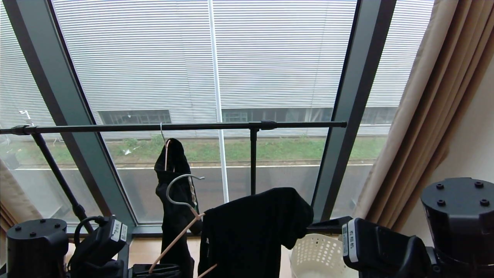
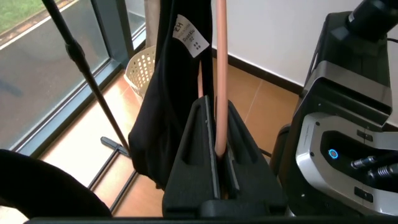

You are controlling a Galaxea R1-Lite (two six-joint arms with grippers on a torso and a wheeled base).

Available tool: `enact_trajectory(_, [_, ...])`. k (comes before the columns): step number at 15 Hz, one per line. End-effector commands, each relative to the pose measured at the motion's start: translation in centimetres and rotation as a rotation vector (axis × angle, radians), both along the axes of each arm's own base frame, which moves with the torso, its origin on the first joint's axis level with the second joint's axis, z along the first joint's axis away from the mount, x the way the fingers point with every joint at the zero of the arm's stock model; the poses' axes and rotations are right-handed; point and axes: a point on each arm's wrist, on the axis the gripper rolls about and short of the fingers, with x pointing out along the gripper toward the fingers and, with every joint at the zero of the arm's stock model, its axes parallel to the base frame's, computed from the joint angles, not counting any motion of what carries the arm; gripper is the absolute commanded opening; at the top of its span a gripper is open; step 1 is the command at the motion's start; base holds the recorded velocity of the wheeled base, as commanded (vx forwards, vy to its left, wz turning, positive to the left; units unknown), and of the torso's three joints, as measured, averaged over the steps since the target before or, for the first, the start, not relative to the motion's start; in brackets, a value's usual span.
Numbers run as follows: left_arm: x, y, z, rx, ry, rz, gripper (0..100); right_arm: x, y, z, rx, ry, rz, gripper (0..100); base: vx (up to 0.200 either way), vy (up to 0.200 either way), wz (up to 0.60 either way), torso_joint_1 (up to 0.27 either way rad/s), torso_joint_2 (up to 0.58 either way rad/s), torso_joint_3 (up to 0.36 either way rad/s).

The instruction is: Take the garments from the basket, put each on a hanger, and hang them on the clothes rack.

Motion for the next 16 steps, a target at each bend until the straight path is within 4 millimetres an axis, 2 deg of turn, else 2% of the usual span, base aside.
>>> enact_trajectory(1, [0.1, 0.0, -0.2, 0.004, 0.011, 0.0, 0, 0.9, -1.7, 3.7, 0.021, -0.015, 0.028, 100, 0.0, 0.0, 0.0, 0.0, 0.0, 0.0])
enact_trajectory(3, [0.1, -0.1, -0.2, 0.008, 0.002, -0.01, 0, 2.4, -1.9, 6.4, -0.05, 0.018, 0.102, 100, 0.0, 0.0, 0.0, 0.0, 0.0, 0.0])
enact_trajectory(4, [0.0, -0.4, -0.3, 0.015, -0.01, -0.034, 0, 3.7, -1.5, 7.0, -0.114, 0.025, 0.136, 100, 0.0, 0.0, 0.0, 0.0, 0.0, 0.0])
enact_trajectory(7, [-0.1, -0.7, -0.4, 0.026, -0.022, -0.062, 0, 5.9, 0.0, 7.2, -0.206, 0.056, 0.208, 100, 0.0, 0.0, 0.0, 0.0, 0.0, 0.0])
enact_trajectory(10, [-0.5, -1.1, -0.6, 0.047, -0.029, -0.108, 0, 8.2, 0.8, 7.6, -0.301, 0.031, 0.416, 100, 0.0, 0.0, 0.0, 0.0, 0.0, 0.0])
enact_trajectory(14, [-0.7, -1.5, -0.6, 0.048, -0.028, -0.139, 0, 10.0, 2.5, 7.8, -0.338, 0.088, 0.451, 100, 0.0, 0.0, 0.0, 0.0, 0.0, 0.0])
enact_trajectory(16, [-0.9, -1.6, -0.3, 0.044, -0.043, -0.148, 0, 11.1, 4.0, 7.6, -0.331, 0.092, 0.451, 100, 0.0, 0.0, 0.0, 0.0, 0.0, 0.0])
